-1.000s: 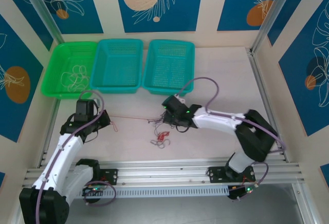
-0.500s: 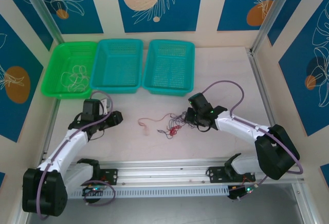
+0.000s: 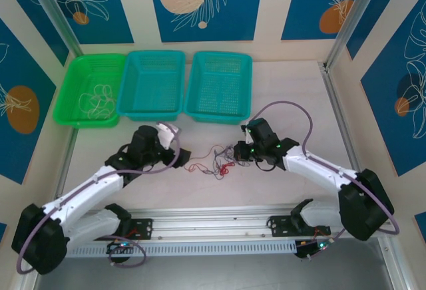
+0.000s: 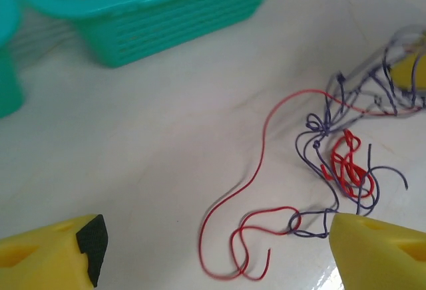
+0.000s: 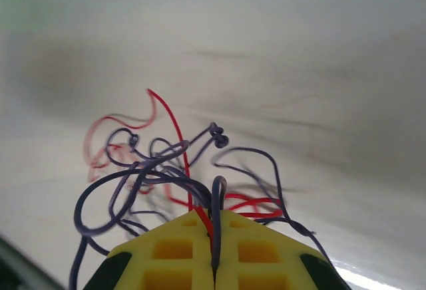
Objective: Untangle the cables
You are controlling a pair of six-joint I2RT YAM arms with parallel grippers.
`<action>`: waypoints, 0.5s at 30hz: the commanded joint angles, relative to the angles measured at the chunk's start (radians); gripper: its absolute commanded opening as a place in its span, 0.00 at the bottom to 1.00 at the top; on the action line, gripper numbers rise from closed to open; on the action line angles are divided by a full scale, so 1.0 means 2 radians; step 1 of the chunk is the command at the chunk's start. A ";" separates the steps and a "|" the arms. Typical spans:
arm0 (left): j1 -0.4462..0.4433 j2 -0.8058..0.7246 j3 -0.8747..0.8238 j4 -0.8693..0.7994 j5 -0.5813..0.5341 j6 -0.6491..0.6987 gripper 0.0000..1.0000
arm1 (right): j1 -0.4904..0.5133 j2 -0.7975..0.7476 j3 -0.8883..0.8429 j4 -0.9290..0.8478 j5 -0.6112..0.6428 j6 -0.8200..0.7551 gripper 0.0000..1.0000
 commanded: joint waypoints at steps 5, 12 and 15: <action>-0.023 0.057 -0.024 0.131 0.014 0.097 0.89 | -0.011 -0.090 -0.002 0.022 -0.080 -0.078 0.00; -0.025 0.119 -0.001 0.174 0.128 0.084 0.89 | -0.024 -0.107 -0.001 0.024 -0.110 -0.080 0.00; -0.034 0.148 0.009 0.191 0.156 0.081 0.89 | -0.024 -0.104 0.000 0.027 -0.114 -0.077 0.00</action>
